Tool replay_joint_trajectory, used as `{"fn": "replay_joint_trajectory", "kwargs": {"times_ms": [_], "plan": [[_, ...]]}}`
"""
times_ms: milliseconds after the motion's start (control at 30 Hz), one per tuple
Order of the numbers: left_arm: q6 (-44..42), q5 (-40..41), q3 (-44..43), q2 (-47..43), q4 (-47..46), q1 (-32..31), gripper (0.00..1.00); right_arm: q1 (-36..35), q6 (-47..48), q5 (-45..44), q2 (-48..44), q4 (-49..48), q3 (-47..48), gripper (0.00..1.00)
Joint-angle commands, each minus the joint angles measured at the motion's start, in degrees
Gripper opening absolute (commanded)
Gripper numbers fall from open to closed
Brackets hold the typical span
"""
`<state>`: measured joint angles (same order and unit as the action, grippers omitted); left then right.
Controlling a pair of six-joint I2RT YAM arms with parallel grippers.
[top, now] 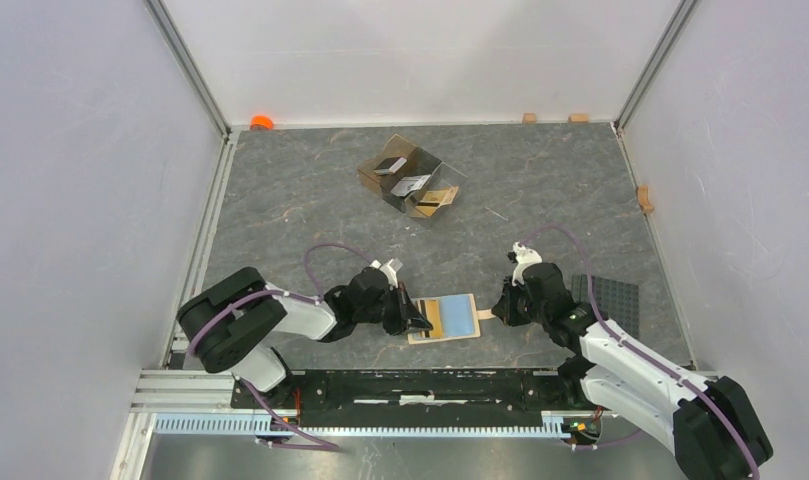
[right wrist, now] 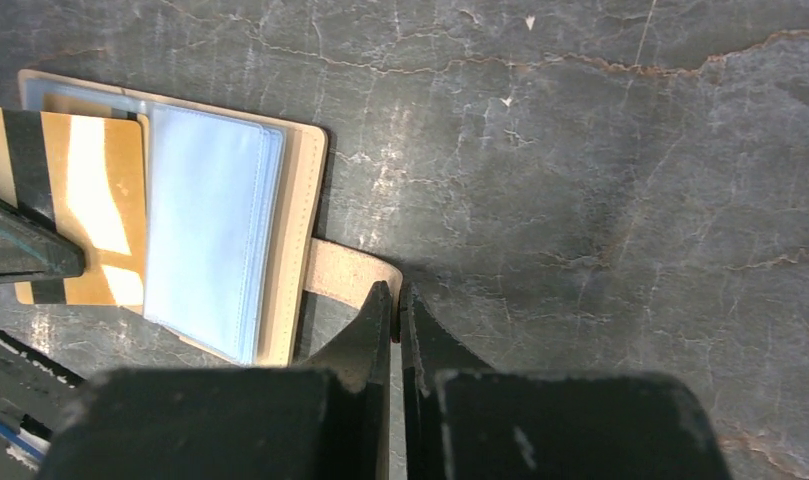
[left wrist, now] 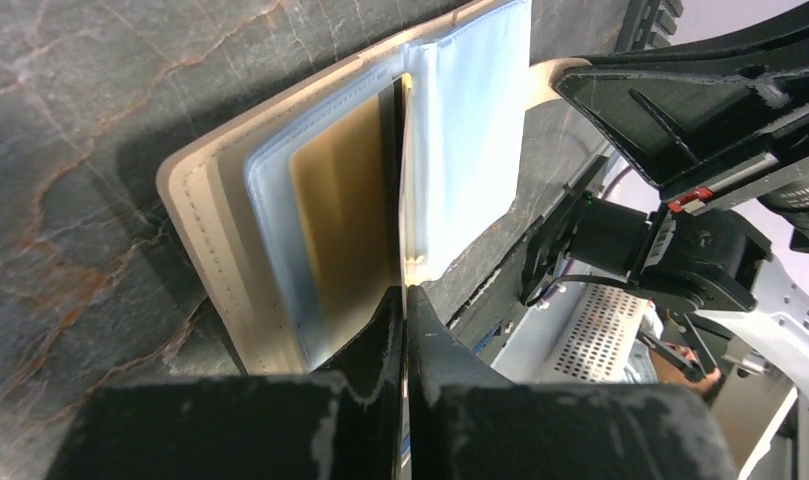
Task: Put the credit cards into the card holder
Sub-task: Insert the credit card into the card holder.
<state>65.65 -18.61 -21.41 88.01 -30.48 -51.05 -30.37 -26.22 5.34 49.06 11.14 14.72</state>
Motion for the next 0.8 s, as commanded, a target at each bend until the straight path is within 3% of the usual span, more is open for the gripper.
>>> {"fn": "replay_joint_trajectory", "kwargs": {"times_ms": [0, 167, 767], "plan": [[3.77, -4.82, 0.82, 3.26, -8.84, 0.85, 0.02, -0.12, 1.1, -2.01, 0.61, 0.07, 0.54, 0.0], [7.43, -7.78, 2.16, 6.43, -17.26, 1.61, 0.02, -0.08, 1.12, -2.38, 0.83, 0.45, 0.58, 0.0], [5.64, -8.78, 0.69, 6.01, -13.1, 2.22, 0.02, -0.13, 1.4, -3.06, 1.93, 1.18, 1.13, 0.0]]}}
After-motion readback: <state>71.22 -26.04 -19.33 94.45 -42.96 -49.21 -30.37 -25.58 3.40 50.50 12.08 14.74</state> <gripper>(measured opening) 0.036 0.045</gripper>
